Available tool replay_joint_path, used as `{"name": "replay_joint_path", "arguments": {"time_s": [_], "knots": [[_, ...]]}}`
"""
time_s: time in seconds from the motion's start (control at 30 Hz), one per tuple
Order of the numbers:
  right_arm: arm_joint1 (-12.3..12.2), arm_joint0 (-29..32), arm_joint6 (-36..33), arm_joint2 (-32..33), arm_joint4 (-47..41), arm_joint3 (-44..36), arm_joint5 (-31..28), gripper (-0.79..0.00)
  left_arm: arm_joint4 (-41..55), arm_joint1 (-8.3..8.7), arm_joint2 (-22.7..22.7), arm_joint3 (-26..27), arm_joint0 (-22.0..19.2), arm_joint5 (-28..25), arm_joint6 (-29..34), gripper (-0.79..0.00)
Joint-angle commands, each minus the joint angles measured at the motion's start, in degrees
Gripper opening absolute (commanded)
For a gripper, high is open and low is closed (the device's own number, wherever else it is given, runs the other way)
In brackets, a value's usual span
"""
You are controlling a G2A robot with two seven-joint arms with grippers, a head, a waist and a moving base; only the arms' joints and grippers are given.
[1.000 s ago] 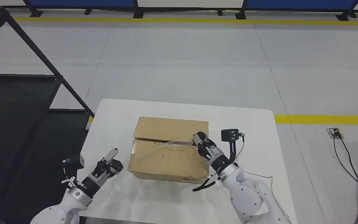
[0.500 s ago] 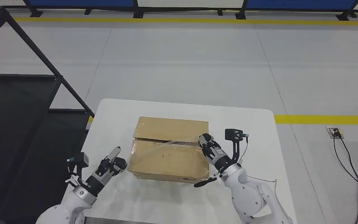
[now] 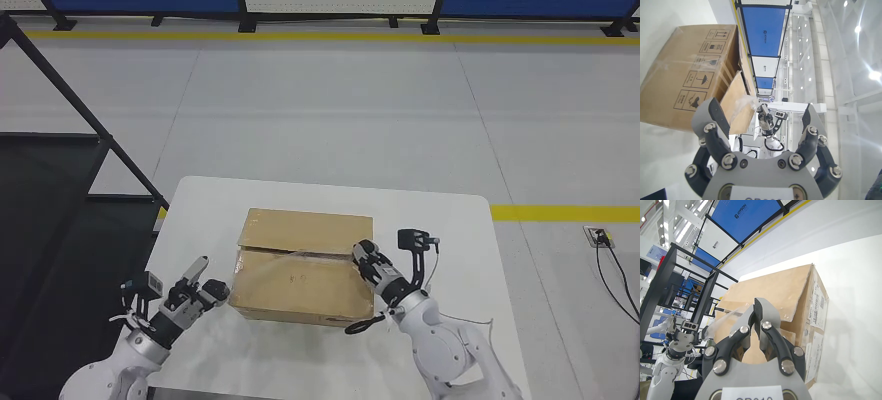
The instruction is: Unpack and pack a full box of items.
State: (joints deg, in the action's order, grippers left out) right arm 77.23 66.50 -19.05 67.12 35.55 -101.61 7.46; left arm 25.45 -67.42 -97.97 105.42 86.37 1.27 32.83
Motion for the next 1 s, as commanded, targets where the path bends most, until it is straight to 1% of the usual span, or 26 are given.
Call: {"name": "replay_joint_path", "arguments": {"time_s": [0.0,0.33,0.5,0.63,0.77,0.9,0.97], "knots": [[0.03,-0.24,-0.36,-0.19,0.35,0.13,0.25,-0.785,2.6,-0.11,0.09,0.26,-0.38,1.31,-0.94,0.0],[-0.1,0.29,-2.64,-0.6,2.8,-1.26,-0.18,-0.785,13.83,-0.88,1.07,1.13,-3.33,7.32,-10.4,0.0],[-0.27,0.77,-3.9,-0.26,3.13,-2.01,-1.67,-0.785,16.79,-1.12,1.35,1.3,-4.82,9.36,-14.39,0.0],[-0.33,0.96,-4.56,-0.03,2.8,-2.36,-2.61,-0.785,17.0,-1.15,1.69,1.78,-5.9,10.48,-15.94,0.0],[-0.43,0.98,-5.64,0.34,2.74,-3.13,-3.01,-0.785,18.23,-1.2,1.79,2.02,-6.08,10.46,-15.62,0.0],[-0.69,0.53,-9.33,0.48,3.02,-3.74,-4.64,-0.785,23.21,-1.43,1.12,1.92,-7.02,12.07,-18.04,0.0],[-0.84,0.15,-11.98,0.56,2.08,-3.86,-6.42,-0.785,24.57,-1.52,1.07,1.91,-7.65,12.49,-19.61,0.0]]}}
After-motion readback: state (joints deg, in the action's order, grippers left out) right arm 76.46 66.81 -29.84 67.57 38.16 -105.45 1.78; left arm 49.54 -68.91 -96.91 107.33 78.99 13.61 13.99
